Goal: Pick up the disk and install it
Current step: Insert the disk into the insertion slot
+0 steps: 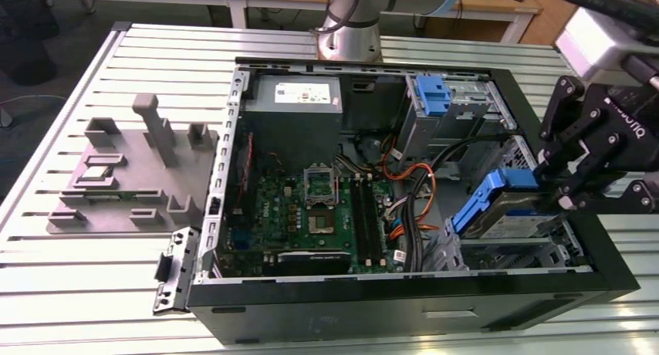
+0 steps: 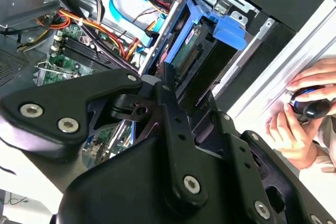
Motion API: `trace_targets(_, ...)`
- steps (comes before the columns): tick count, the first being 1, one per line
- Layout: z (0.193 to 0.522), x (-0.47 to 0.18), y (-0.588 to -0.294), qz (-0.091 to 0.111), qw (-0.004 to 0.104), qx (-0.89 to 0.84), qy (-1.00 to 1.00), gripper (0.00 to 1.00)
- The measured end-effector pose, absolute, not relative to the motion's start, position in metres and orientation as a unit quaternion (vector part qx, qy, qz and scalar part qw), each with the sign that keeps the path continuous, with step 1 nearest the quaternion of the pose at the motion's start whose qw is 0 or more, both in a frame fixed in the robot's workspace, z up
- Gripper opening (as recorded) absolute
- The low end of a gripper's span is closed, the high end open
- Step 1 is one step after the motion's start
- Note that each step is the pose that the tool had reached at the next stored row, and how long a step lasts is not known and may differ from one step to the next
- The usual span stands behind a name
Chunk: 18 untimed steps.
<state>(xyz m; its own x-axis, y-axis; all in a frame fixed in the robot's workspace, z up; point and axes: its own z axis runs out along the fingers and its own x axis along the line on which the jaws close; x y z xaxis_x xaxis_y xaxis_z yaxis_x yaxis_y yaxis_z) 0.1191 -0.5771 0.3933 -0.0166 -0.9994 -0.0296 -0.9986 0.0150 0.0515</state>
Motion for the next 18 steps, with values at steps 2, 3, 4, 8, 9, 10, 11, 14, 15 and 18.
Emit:
trace_targets(2, 0.39, 0.119, -0.577, -0.029, 0.007, 0.701, -0.712, 0.35)
trace_targets(3, 0.388, 0.119, -0.577, -0.029, 0.007, 0.701, -0.712, 0.35)
trace_targets(4, 0.386, 0.119, -0.577, -0.029, 0.007, 0.701, -0.712, 0.35)
trace_targets(8, 0.379, 0.119, -0.577, -0.029, 0.007, 0.701, -0.712, 0.35)
trace_targets(9, 0.377, 0.119, -0.577, -0.029, 0.007, 0.701, -0.712, 0.35)
trace_targets(10, 0.375, 0.119, -0.577, -0.029, 0.007, 0.701, -0.712, 0.35)
trace_targets(11, 0.374, 0.119, -0.577, -0.029, 0.007, 0.701, -0.712, 0.35)
trace_targets(14, 0.374, 0.119, -0.577, -0.029, 0.008, 0.701, -0.712, 0.35)
trace_targets(15, 0.374, 0.119, -0.577, -0.029, 0.008, 0.701, -0.712, 0.35)
trace_targets(18, 0.374, 0.119, -0.577, -0.029, 0.008, 0.701, -0.712, 0.36)
